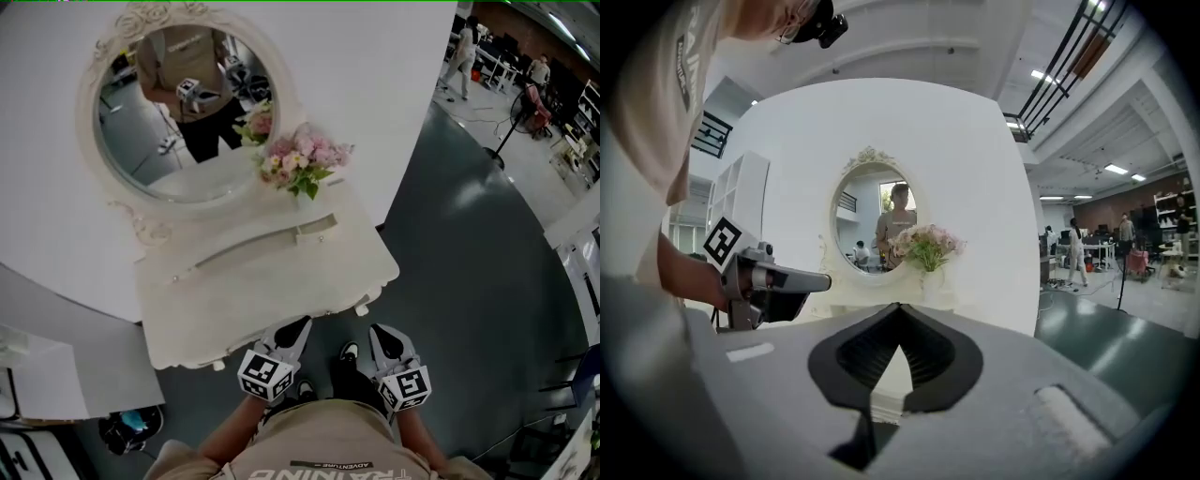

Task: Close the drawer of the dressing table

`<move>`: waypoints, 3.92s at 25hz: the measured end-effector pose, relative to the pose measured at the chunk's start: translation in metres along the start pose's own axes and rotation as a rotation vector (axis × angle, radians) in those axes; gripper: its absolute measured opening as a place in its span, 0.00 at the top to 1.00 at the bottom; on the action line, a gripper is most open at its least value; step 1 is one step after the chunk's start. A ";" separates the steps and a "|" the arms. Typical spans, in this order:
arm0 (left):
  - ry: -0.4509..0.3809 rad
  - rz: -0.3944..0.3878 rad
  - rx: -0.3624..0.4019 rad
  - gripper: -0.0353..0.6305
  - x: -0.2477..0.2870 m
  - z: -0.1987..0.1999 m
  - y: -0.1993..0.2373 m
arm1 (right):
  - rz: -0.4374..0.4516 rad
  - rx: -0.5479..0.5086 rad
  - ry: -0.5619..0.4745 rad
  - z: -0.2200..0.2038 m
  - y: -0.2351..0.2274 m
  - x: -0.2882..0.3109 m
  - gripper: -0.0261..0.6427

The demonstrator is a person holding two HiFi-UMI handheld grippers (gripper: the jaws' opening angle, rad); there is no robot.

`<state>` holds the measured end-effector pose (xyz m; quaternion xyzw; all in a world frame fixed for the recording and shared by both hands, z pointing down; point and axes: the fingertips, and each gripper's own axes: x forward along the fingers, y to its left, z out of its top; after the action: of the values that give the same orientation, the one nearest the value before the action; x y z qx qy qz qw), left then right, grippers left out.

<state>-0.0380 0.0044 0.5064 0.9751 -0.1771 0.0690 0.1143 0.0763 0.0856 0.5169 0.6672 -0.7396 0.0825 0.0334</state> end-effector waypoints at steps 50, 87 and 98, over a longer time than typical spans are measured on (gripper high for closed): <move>-0.065 0.225 -0.045 0.92 0.110 0.077 0.189 | 0.250 0.011 0.229 -0.011 -0.092 0.291 0.96; -0.020 0.433 -0.111 0.92 0.098 0.074 0.219 | 0.279 0.144 0.476 -0.135 -0.104 0.366 0.96; -0.027 0.414 -0.122 0.92 0.107 0.071 0.222 | 0.268 0.127 0.490 -0.134 -0.107 0.370 0.96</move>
<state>-0.0123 -0.2511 0.5007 0.9101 -0.3787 0.0673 0.1541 0.1342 -0.2653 0.7164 0.5242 -0.7846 0.2909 0.1581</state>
